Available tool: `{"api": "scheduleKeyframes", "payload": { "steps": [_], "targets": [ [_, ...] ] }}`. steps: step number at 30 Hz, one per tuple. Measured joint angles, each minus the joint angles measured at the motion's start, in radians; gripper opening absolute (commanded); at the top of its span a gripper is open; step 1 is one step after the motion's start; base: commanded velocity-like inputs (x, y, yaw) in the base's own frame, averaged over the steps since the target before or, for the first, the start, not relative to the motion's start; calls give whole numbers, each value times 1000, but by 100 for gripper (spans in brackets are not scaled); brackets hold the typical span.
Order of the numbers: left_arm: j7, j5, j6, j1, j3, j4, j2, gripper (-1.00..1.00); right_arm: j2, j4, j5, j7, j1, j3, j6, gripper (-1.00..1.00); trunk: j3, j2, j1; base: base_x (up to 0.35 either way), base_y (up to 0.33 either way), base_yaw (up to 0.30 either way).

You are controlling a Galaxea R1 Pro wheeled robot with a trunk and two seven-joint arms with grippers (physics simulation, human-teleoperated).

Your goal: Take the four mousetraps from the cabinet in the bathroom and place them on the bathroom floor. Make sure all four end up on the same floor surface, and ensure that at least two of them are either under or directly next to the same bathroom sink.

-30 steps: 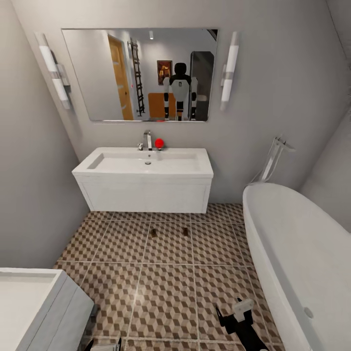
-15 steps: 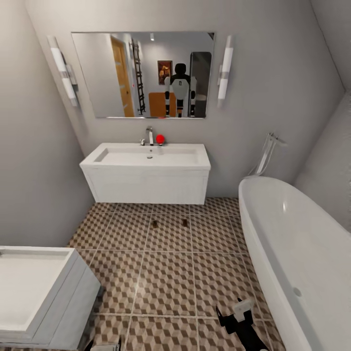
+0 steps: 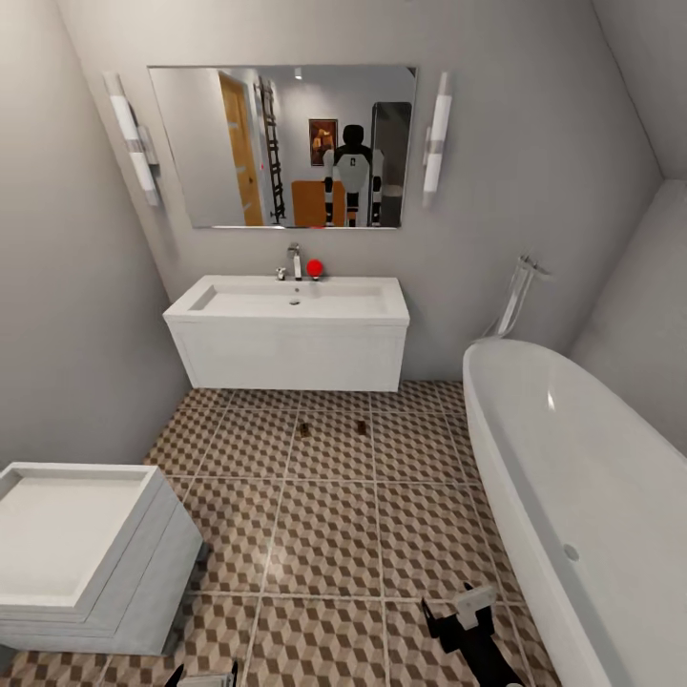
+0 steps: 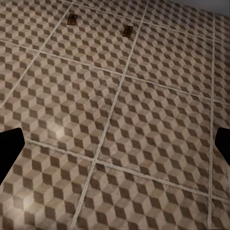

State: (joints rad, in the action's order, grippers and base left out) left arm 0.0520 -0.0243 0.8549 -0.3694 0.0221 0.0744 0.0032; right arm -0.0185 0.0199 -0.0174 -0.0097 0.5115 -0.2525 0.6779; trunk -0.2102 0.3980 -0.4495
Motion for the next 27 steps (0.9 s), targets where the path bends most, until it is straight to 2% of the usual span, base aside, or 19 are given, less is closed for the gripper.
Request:
{"api": "scheduleKeyframes", "payload": {
  "steps": [3, 5, 7, 9, 14, 20, 27],
  "targets": [
    [2, 0, -1, 0, 0, 0, -1, 100, -1, 0, 26, -24, 0, 7, 0, 100, 0, 0, 0, -5, 0, 0],
    [4, 0, -1, 0, 0, -1, -1, 100, -1, 1, 72, -56, 0, 11, 1, 100, 0, 0, 0, -2, 0, 0],
    [6, 0, -18, 0, -1, -1, -1, 100, -2, 0, 211, -99, 0, 13, 0, 100, 0, 0, 0, 0, 0, 0],
    [7, 0, -40, 0, -2, -2, -1, 100, 0, 0, 266, -107, 0, 11, -6, 100, 0, 0, 0, 0, 0, 0],
    [7, -1, -56, 0, -3, -2, -2, 100, 4, -1, 296, -112, 0, 8, -11, 100, 0, 0, 0, 0, 0, 0],
    [7, -1, -60, 0, -3, -3, -1, 100, 19, -1, 303, -114, 0, 8, -12, 100, 0, 0, 0, 0, 0, 0],
    [7, -1, -61, 0, -3, -3, 1, 100, 21, -1, 302, -113, 0, 8, -14, 100, 0, 0, 0, 0, 0, 0]
  ]
}}
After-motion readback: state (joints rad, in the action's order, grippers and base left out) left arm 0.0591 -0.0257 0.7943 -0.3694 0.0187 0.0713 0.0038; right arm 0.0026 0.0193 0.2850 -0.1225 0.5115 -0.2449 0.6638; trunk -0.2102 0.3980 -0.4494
